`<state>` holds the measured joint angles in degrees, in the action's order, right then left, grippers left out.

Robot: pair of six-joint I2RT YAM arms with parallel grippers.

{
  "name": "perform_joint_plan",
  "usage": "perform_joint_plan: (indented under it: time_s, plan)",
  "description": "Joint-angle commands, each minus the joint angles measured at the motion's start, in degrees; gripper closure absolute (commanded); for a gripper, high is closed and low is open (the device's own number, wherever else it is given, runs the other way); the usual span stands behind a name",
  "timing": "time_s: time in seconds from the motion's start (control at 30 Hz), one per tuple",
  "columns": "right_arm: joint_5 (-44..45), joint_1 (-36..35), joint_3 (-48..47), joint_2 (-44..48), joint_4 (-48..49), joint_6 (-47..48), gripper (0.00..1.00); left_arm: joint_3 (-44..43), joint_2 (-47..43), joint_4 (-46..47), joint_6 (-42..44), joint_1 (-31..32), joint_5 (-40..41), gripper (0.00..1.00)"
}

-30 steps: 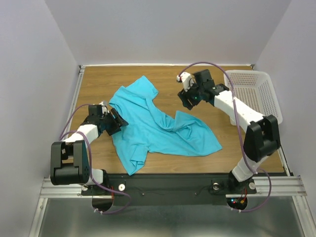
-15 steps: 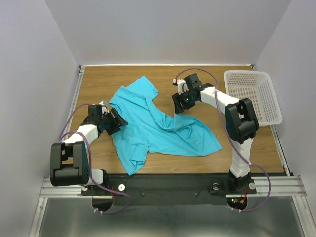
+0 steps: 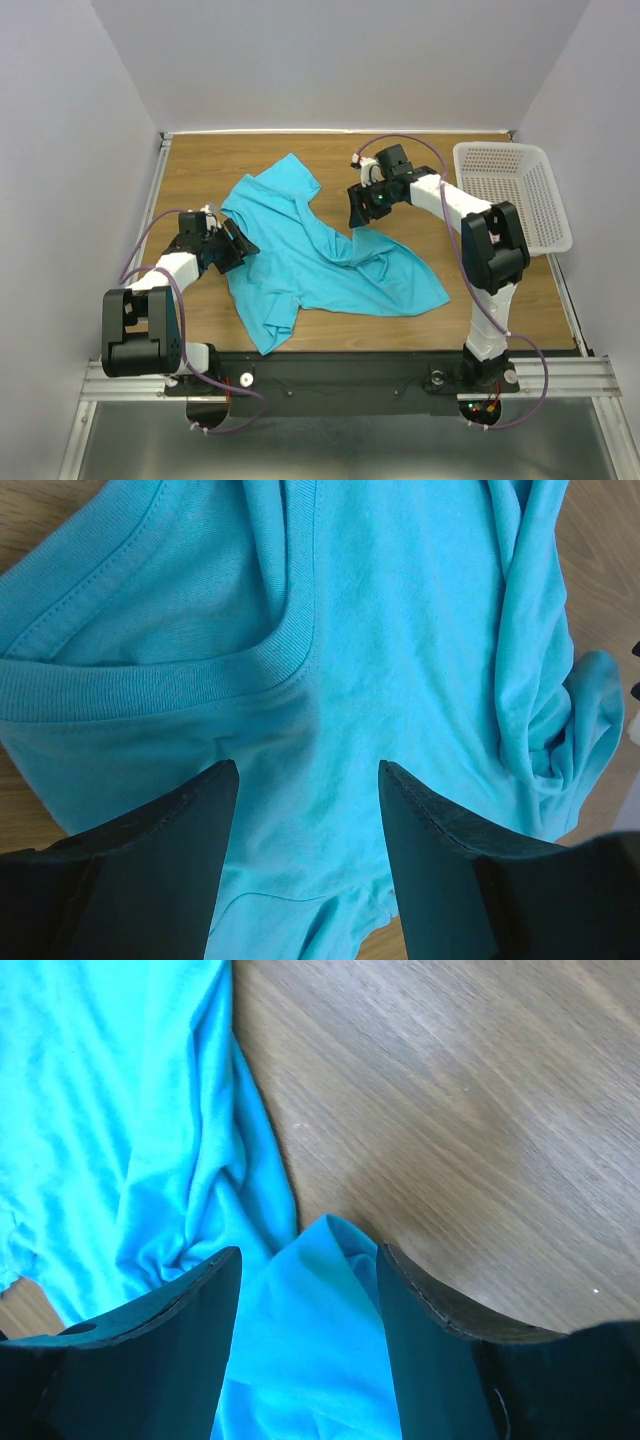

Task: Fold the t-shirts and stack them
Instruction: Flatten the tshirt out

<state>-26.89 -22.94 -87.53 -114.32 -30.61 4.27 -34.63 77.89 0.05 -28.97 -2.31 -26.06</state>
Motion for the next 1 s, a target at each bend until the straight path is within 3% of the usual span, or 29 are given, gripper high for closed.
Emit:
perform_joint_plan:
  time_s: [0.0, 0.47, 0.67, 0.8, 0.97]
  plan:
    - [-3.0, 0.0, -0.8, 1.9, 0.1, -0.7, 0.38, -1.2, -1.9, 0.0, 1.0, 0.2, -0.3, 0.31]
    - [-2.7, -0.2, -3.6, -3.0, -1.7, 0.6, 0.46, -1.4, -1.6, 0.0, 1.2, 0.2, -0.4, 0.31]
    - [-3.9, -0.2, -3.2, -2.4, -3.0, 1.2, 0.66, -1.5, -1.8, 0.0, 1.2, 0.2, -0.6, 0.31]
    - [-5.5, -0.2, -3.0, -0.5, -5.2, 2.8, 0.99, -1.3, -2.1, 0.0, 1.4, 0.2, -0.5, 0.31]
    - [-7.1, -0.1, 1.9, 9.1, -7.5, 9.5, 0.99, -1.3, -2.7, 0.0, 1.5, 0.2, -0.5, 0.31]
